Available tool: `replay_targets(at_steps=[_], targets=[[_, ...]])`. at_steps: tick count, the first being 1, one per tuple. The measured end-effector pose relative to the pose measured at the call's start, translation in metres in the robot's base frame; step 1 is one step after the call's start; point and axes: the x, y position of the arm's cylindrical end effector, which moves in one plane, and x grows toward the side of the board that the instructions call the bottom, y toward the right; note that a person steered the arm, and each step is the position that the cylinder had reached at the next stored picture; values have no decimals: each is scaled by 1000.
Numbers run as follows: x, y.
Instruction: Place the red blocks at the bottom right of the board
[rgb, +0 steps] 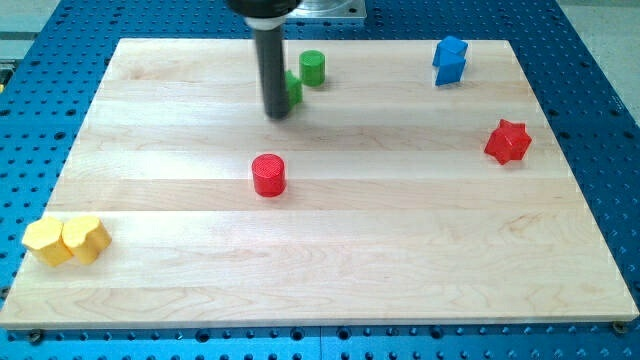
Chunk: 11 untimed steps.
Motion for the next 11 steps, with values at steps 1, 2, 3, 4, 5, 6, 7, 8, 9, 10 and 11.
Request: replay_targets(at_steps=[1, 2, 3, 4, 5, 6, 7, 8, 9, 10, 11], targets=[[19, 9], [65, -93], [134, -80], [148, 7], [122, 1], [110, 59], [119, 146], [122, 205], [131, 205], [202, 223], [195, 222]])
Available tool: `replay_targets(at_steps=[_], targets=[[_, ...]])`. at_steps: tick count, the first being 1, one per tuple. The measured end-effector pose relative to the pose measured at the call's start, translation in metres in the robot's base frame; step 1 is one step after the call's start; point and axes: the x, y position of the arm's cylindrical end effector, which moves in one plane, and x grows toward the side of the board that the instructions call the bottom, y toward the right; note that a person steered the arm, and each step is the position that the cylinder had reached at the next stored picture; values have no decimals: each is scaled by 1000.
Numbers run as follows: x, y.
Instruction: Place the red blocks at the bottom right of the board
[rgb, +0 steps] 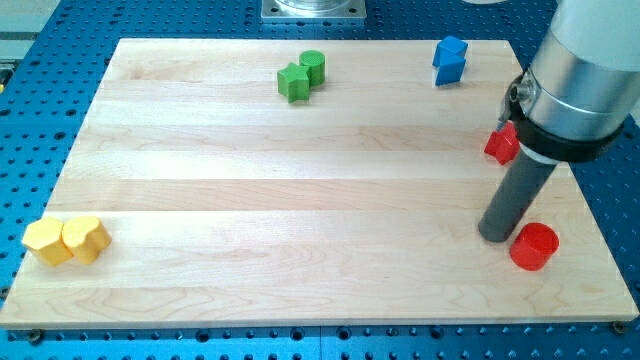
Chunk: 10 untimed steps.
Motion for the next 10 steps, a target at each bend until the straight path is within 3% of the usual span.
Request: replay_targets(at_steps=[2, 3, 5, 6, 8, 9, 10], targets=[[-4, 47], [-45, 2], [-154, 13], [-146, 47], [-19, 16], [-70, -21], [-89, -47]])
